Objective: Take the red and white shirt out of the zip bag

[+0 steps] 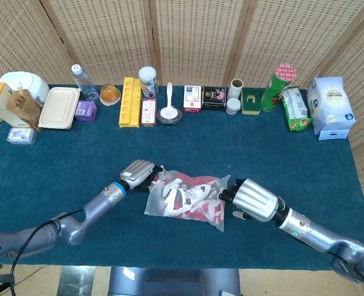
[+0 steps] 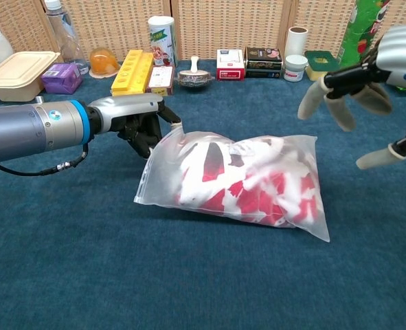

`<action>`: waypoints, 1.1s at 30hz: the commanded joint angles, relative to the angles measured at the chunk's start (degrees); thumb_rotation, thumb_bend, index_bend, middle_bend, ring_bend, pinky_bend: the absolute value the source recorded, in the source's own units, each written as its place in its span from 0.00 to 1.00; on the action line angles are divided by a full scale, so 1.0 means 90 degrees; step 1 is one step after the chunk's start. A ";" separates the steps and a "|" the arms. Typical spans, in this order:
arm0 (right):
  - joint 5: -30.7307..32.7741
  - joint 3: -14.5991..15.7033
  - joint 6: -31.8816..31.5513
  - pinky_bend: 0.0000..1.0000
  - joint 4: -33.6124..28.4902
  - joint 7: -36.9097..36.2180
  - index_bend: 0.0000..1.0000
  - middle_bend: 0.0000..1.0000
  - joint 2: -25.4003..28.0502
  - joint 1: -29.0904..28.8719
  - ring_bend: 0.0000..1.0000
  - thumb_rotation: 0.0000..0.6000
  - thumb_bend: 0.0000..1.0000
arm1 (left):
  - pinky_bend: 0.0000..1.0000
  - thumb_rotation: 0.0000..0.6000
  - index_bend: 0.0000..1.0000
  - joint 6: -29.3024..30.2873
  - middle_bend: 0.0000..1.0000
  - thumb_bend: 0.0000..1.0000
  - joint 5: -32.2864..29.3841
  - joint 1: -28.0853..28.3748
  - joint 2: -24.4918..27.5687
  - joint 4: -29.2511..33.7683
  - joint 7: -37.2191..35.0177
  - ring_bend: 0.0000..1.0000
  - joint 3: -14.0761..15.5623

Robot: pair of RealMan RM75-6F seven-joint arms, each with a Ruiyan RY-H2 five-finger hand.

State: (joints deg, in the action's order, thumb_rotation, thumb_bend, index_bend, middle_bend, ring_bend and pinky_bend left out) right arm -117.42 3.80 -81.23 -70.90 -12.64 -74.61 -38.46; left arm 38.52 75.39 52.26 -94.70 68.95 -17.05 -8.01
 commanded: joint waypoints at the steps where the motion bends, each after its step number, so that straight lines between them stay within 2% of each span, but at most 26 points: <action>1: -0.0989 0.0238 -0.1101 0.91 0.1653 0.0439 0.29 0.75 -0.0957 0.0067 0.92 1.00 0.09 | 0.92 1.00 0.78 -0.0084 1.00 0.52 -0.0176 0.0015 0.0070 0.0158 0.0176 0.97 -0.0049; 3: -0.1163 0.0309 -0.1348 0.99 0.2065 0.0488 0.28 0.83 -0.1176 0.0043 0.99 1.00 0.09 | 0.92 1.00 0.78 -0.0123 1.00 0.52 -0.0284 0.0022 0.0095 0.0227 0.0269 0.97 -0.0076; 6: -0.1291 0.0426 -0.1498 1.00 0.2400 0.0538 0.27 0.91 -0.1398 0.0028 1.00 1.00 0.09 | 0.92 1.00 0.78 -0.0199 1.00 0.52 -0.0450 0.0034 0.0132 0.0318 0.0375 0.97 -0.0113; 9: -0.1322 0.0539 -0.1461 1.00 0.2619 0.0624 0.27 0.94 -0.1614 -0.0013 1.00 1.00 0.10 | 0.92 1.00 0.78 -0.0325 1.00 0.51 -0.0709 0.0064 0.0174 0.0434 0.0548 0.97 -0.0150; 19: -0.1134 0.0668 -0.1351 1.00 0.3076 0.0702 0.27 0.95 -0.1994 -0.0151 1.00 1.00 0.16 | 0.92 1.00 0.78 -0.0466 1.00 0.51 -0.1306 0.0104 0.0257 0.0693 0.0991 0.97 -0.0194; 24: -0.1012 0.0697 -0.1228 1.00 0.3122 0.0723 0.27 0.95 -0.2059 -0.0231 1.00 1.00 0.20 | 0.92 1.00 0.78 -0.0528 1.00 0.50 -0.1544 0.0134 0.0275 0.0756 0.1141 0.97 -0.0196; 33: -0.0866 0.0800 -0.1004 1.00 0.3084 0.0886 0.27 0.95 -0.2146 -0.0359 1.00 1.00 0.22 | 0.92 1.00 0.78 -0.0623 1.00 0.50 -0.1964 0.0212 0.0330 0.0906 0.1388 0.97 -0.0204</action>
State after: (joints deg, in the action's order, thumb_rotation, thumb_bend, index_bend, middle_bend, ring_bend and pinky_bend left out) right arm -125.27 10.84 -90.42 -43.03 -4.81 -93.91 -41.57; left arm 33.11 58.19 53.98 -91.85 76.88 -4.95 -9.82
